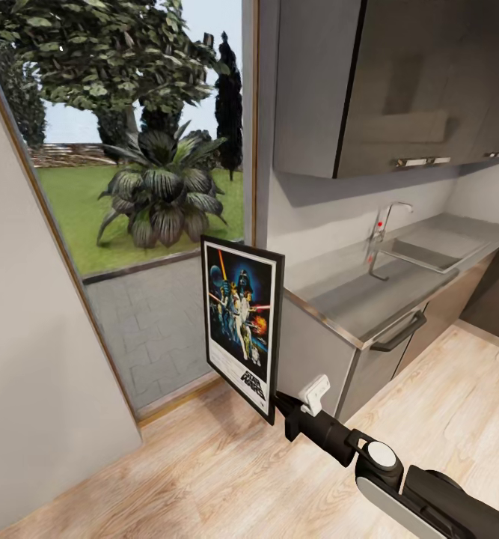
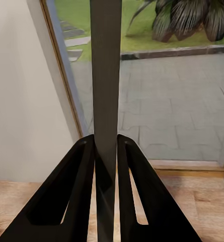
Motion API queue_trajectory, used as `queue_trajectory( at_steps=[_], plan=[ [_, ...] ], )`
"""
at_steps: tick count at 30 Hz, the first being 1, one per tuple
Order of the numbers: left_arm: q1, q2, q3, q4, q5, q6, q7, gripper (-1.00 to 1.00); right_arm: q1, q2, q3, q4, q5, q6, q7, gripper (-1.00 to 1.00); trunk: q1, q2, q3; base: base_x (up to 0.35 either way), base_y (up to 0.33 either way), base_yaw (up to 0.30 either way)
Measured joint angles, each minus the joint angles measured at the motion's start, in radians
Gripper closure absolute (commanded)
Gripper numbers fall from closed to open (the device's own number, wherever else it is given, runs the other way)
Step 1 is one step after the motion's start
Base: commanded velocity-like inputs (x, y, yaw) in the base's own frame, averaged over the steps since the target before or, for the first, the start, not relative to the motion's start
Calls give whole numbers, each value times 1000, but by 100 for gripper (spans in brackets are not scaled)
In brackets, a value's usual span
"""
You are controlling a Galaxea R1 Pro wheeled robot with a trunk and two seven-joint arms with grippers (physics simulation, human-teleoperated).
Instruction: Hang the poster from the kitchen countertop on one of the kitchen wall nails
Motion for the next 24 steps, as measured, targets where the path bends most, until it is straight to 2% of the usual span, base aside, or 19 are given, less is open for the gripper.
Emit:
queue_trajectory(
  at_steps=[12, 24],
  plan=[
    [0, -1, 3, 0, 0, -8, 0, -100, 1, 1, 1, 1, 0, 0, 0, 100, 0, 0, 0, 0, 0, 13],
    [0, -1, 5, 0, 0, -8, 0, -100, 0, 1, 0, 0, 0, 2, -1, 100, 0, 0, 0, 0, 0, 269]
  ],
)
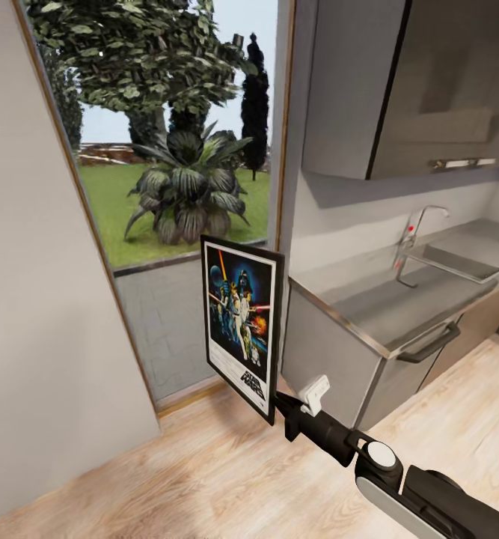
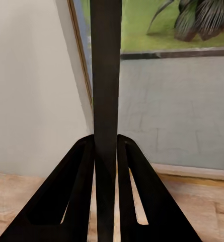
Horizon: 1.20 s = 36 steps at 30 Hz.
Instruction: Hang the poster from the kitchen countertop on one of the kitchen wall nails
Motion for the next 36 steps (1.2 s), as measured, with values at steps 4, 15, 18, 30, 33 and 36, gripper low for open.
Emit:
queue_trajectory(
  at_steps=[4, 15, 18, 30, 33, 36],
  plan=[
    [0, 0, 0, 0, 0, 0, 0, -100, 0, 0, 0, 2, 0, 0, 0, 100, 0, 0, 0, 0, 0, 293],
    [0, 0, 1, 0, 0, 0, 0, -100, 0, 1, 0, 2, 0, 0, 0, 100, 0, 0, 0, 0, 0, 293],
    [0, 0, 1, 0, 0, 0, 0, -100, 0, 1, 0, 3, 0, 0, 0, 100, 0, 0, 0, 0, 0, 294],
    [0, 0, 1, 0, 0, 0, 0, -100, 0, 2, 0, 4, 0, 3, 0, 100, 0, 0, 0, 0, 0, 294],
    [0, 0, 1, 0, 0, 0, 0, -100, 0, 2, 0, 3, 1, 27, 0, 100, 0, 0, 0, 0, 0, 294],
    [0, 0, 1, 0, 0, 0, 0, -100, 0, 3, 1, 3, 1, 46, 1, 100, 0, 0, 0, 0, 0, 294]
  ],
)
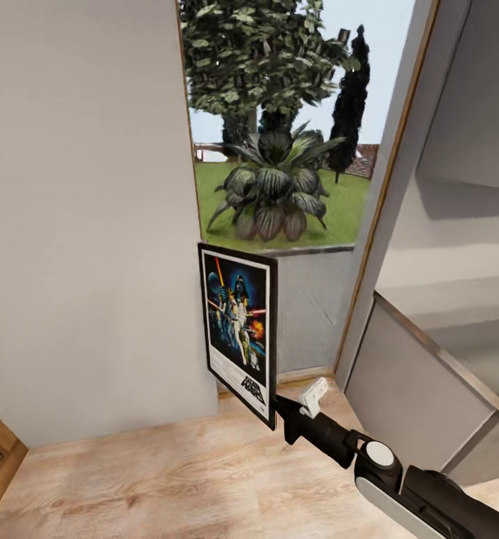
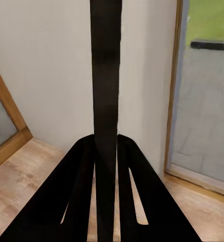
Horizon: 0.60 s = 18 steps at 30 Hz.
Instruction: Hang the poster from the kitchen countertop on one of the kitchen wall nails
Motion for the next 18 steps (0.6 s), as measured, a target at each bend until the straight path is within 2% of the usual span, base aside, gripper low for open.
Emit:
queue_trajectory(
  at_steps=[8, 15, 18],
  plan=[
    [0, 0, 0, 0, 0, 0, 0, -100, 0, 0, 0, 0, 0, 14, 1, 100, 0, 0, 0, 0, 0, 256],
    [0, 2, 2, 0, 1, 0, -1, -100, -1, 1, -1, -3, -1, 16, 2, 100, 0, 0, 0, 0, 0, 24],
    [0, 18, 4, 0, 4, 2, -4, -100, -2, 13, -1, -5, -2, 19, 56, 100, 0, 0, 0, 0, 0, 0]
  ],
)
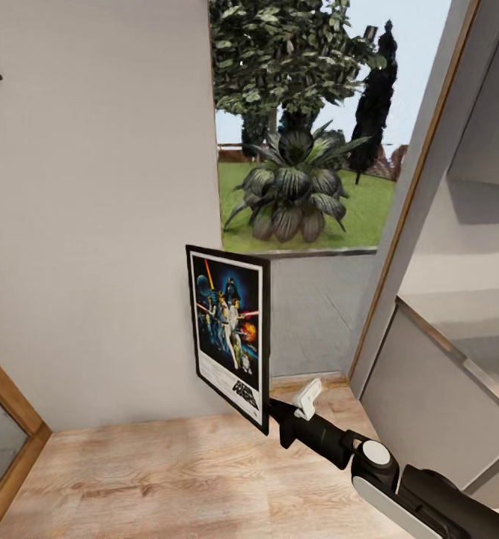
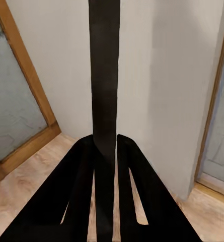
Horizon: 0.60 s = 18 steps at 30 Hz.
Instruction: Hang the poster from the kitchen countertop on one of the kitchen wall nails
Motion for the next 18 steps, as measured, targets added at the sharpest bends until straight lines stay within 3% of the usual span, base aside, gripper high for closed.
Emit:
queue_trajectory(
  at_steps=[2, 7, 8, 11, 12, 18],
  plan=[
    [0, 3, 4, -1, 6, 0, -9, -100, -2, 2, -4, 0, 0, 11, 29, 100, 0, 0, 0, 0, 0, 0],
    [0, 37, 59, 5, 52, 5, -130, -100, -11, 26, -89, -6, 1, 136, 143, 100, 0, 0, 0, 0, 0, 0],
    [0, 51, 88, 27, 62, 6, -183, -100, -12, 47, -133, -8, 0, 187, 183, 100, 0, 0, 0, 0, 0, 0],
    [0, 71, 127, 84, 71, 5, -244, -100, -17, 80, -185, -9, 2, 265, 240, 100, 0, 0, 0, 0, 0, 0],
    [0, 87, 144, 119, 75, 3, -268, -100, -29, 104, -205, -10, 2, 308, 264, 100, 0, 0, 0, 0, 0, 0],
    [0, 122, 172, 178, 82, -1, -304, -100, -118, 189, -234, -9, 5, 429, 298, 100, 0, 0, 0, 0, 0, 0]
  ],
)
